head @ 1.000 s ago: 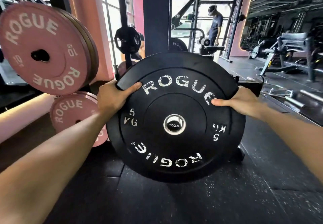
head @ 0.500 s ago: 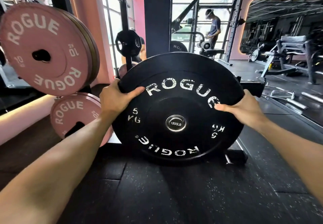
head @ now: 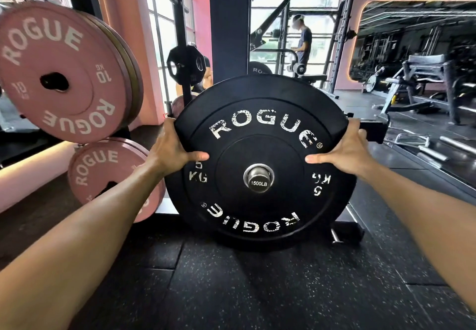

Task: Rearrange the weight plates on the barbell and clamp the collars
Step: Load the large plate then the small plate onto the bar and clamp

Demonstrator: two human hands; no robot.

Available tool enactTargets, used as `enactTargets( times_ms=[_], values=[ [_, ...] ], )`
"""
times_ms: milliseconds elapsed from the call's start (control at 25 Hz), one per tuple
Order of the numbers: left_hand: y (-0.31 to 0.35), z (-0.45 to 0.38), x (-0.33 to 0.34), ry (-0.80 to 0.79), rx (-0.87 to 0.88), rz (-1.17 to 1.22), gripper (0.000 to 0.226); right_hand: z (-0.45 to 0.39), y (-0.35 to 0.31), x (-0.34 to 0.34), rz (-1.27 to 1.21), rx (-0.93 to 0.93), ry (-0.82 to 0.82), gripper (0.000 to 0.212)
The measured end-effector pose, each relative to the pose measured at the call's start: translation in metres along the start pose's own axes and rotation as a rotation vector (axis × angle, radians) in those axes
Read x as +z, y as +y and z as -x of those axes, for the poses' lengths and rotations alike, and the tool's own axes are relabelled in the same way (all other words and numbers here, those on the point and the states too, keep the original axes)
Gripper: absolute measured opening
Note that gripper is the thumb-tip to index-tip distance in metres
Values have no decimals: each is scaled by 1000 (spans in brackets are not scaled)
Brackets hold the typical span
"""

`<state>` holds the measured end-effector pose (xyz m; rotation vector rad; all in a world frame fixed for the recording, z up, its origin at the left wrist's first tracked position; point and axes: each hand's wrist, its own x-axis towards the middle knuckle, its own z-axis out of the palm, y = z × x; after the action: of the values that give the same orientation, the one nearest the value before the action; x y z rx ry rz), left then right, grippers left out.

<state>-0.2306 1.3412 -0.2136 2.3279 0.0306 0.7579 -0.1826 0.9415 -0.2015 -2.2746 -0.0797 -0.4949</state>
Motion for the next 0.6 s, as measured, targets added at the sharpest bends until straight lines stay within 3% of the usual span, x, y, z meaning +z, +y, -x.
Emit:
enactTargets(
  times_ms=[320,600],
  values=[
    [9,1,11,70,-84,-97,99,-9,-4,3,-14,-48,42,108],
    [1,-53,40,50,-142,-108,95,-67,4,30,-39,-49,64,108]
  ],
)
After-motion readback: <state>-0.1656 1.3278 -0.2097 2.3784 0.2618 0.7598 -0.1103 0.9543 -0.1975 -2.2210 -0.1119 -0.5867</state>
